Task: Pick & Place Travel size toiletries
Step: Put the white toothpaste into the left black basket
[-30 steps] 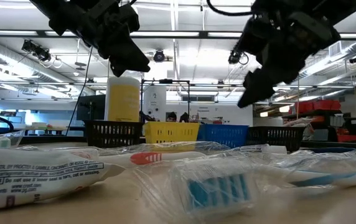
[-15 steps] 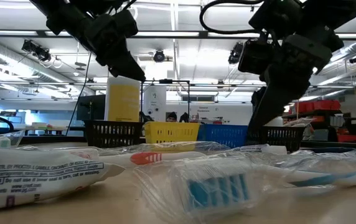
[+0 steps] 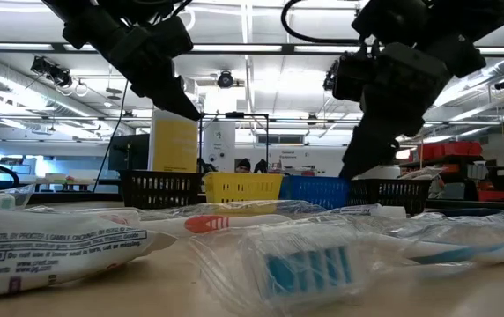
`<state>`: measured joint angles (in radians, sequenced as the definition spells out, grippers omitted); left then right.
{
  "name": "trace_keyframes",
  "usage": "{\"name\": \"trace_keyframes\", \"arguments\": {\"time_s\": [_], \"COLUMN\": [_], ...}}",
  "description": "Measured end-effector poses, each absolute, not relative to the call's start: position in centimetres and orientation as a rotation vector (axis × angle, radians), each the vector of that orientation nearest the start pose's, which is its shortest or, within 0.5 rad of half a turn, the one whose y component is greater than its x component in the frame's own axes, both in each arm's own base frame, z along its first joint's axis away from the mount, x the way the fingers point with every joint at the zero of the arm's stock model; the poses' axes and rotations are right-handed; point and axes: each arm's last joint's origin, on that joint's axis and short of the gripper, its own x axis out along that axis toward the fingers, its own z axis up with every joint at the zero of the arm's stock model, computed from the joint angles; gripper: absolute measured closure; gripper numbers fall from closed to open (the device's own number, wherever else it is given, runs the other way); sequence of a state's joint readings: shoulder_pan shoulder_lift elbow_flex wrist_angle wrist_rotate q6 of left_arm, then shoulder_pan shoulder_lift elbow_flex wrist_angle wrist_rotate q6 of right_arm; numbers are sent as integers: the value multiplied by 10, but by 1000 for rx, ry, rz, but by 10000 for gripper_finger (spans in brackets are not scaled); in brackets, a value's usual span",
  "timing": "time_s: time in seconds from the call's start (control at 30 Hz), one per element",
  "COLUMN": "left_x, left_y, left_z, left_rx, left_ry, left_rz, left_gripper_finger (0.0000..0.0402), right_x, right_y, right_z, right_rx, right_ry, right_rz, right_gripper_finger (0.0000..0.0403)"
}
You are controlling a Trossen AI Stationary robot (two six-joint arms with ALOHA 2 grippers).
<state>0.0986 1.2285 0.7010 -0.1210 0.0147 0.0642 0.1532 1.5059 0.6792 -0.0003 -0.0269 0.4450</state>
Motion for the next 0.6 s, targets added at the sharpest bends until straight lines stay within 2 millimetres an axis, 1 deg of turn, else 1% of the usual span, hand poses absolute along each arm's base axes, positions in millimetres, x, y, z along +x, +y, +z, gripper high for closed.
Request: {"name": "trace_keyframes", "arguments": {"time_s": [0.2, 0.47, 0.6], "left_x": [250, 250, 250], "left_y": [25, 25, 25], "left_z": [224, 224, 224], "left_rx": [25, 8, -8], "left_ry": [634, 627, 627], "left_rz": [68, 84, 89], "left_gripper_finger": [278, 278, 278], "right_x": [278, 278, 275], "right_y": [43, 43, 49], "right_z": [159, 158, 155], "right_rx": [380, 382, 411], "right_ry": [808, 809, 845], "right_rz": [-41, -40, -39], "right_gripper_finger": [185, 185, 185]}}
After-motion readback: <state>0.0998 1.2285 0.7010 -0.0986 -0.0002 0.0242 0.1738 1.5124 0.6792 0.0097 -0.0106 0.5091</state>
